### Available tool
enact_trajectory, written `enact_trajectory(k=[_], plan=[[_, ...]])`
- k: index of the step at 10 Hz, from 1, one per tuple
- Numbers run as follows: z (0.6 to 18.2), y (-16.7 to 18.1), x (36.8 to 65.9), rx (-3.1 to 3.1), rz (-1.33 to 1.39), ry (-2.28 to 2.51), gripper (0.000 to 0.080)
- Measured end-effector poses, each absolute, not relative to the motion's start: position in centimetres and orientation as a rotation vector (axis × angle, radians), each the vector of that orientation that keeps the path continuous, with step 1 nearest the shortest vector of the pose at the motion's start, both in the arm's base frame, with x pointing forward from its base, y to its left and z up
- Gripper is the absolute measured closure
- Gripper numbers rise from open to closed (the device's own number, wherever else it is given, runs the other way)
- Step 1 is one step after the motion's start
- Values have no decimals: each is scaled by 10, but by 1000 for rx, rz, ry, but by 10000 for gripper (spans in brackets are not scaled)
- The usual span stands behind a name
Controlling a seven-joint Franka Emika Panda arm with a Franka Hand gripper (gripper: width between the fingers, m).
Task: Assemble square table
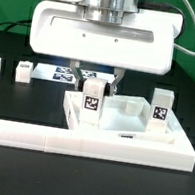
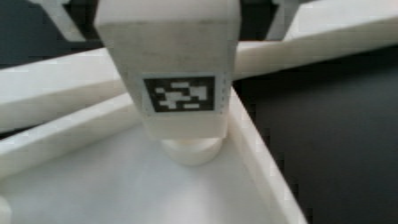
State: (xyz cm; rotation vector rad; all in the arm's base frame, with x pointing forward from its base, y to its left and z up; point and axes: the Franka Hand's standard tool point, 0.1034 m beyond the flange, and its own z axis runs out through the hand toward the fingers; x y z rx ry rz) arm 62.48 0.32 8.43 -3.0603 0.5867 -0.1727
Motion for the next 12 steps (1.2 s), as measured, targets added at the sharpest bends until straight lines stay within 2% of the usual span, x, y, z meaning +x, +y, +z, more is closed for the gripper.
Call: enact_trajectory(k=[9, 12], plan=[[83, 2, 619, -2436, -148, 1928, 509], [83, 3, 619, -2458, -155, 1894, 508]])
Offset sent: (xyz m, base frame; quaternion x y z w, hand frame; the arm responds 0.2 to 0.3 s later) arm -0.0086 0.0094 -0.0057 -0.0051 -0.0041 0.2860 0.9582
